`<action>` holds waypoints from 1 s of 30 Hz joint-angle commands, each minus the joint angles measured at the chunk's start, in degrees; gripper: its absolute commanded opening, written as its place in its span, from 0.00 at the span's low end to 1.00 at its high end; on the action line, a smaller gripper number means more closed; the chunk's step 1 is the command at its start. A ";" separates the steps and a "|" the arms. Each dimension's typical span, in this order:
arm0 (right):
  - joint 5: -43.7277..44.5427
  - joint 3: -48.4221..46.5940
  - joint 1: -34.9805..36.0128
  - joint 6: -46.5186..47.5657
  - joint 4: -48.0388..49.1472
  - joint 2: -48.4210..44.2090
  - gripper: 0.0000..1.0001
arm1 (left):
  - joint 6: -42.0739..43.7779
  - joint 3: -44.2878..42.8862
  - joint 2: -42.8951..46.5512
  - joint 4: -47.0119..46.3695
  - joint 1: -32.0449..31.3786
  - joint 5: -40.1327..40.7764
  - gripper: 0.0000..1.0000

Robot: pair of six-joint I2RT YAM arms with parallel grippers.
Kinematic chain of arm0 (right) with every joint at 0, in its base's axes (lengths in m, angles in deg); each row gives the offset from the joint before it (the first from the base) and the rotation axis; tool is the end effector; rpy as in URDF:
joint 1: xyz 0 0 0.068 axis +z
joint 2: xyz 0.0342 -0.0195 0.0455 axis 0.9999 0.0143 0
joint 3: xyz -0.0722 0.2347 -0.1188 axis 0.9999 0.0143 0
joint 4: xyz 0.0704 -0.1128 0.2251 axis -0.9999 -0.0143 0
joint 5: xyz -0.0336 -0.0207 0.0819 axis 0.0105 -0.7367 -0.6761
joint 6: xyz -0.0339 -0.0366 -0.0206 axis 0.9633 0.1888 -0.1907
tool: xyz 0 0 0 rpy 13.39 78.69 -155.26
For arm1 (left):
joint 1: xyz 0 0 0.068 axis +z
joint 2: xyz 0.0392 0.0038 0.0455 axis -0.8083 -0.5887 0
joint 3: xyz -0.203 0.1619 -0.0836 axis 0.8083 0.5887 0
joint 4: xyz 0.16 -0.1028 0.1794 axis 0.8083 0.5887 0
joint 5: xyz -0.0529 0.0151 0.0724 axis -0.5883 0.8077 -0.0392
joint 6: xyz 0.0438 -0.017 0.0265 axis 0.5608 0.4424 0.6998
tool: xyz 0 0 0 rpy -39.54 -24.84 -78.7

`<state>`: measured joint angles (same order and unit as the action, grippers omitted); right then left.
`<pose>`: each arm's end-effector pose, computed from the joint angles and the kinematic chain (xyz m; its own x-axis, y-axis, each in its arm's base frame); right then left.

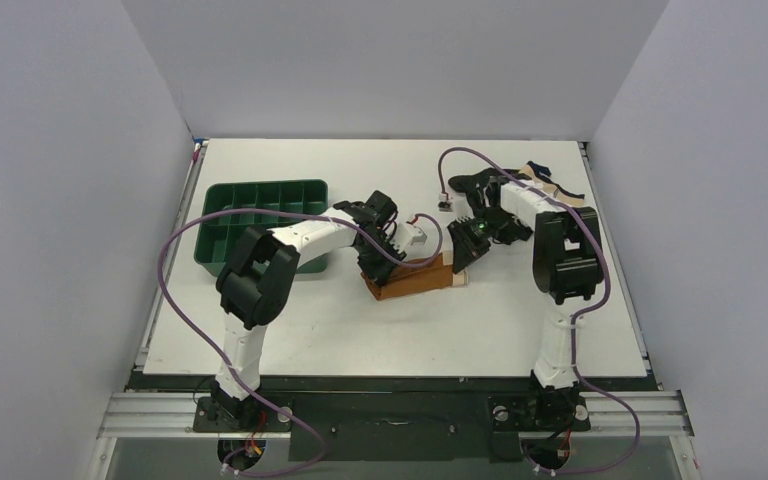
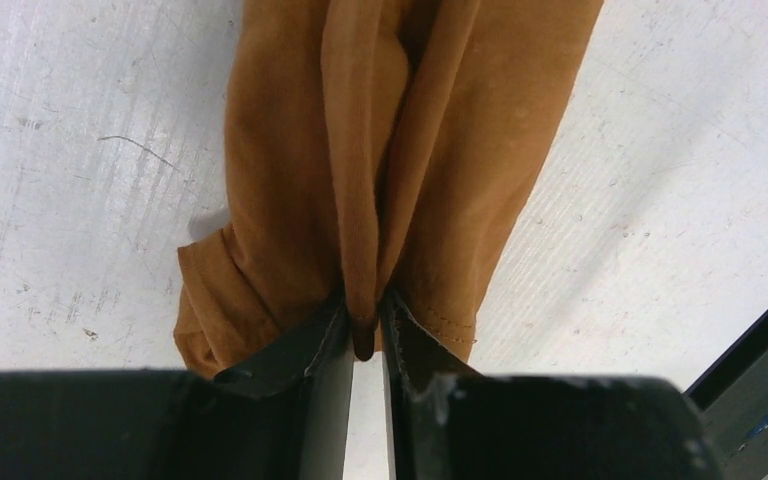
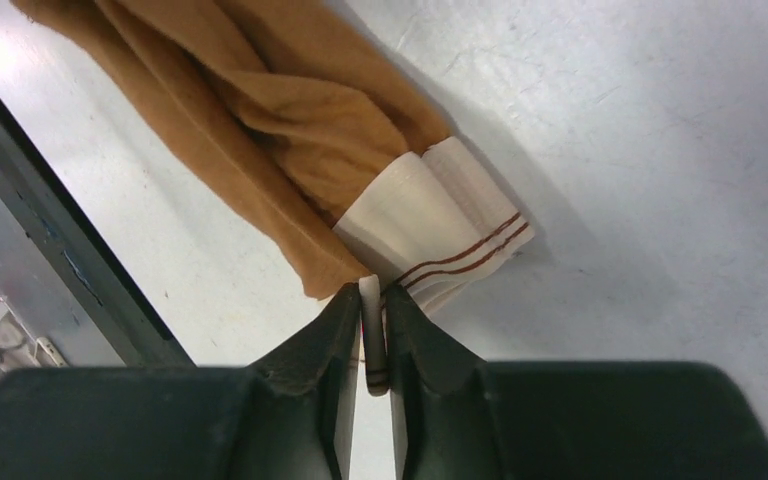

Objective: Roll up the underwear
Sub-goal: Fold the underwear at the center of the board.

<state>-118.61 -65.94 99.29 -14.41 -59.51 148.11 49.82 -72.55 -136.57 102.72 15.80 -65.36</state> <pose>0.3781 0.0924 0.1573 -0.8175 -0.5068 -0.2736 -0.5492 0.5427 0.6355 0.3167 -0.2638 0.1619 -0.5349 0.7686 -0.3509 0.8448 0.4809 -0.2346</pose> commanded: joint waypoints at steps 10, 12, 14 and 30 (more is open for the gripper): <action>4.17 -3.67 0.22 -4.39 2.96 1.08 0.28 | -0.16 -2.40 0.35 0.84 0.35 1.35 0.26; 4.72 -3.16 0.39 -4.70 3.49 0.80 0.28 | -0.43 -2.54 0.92 0.45 0.52 2.34 0.30; 5.22 -2.67 0.66 -5.04 4.00 0.58 0.28 | -0.73 -2.71 1.60 0.07 0.82 3.19 0.34; 9.28 0.33 2.54 -8.75 8.69 -0.54 0.15 | -2.01 -2.83 6.41 -2.08 2.40 5.90 0.47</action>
<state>-112.84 -66.77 100.95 -22.32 -54.15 149.23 48.29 -73.20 -134.74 102.53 17.66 -60.11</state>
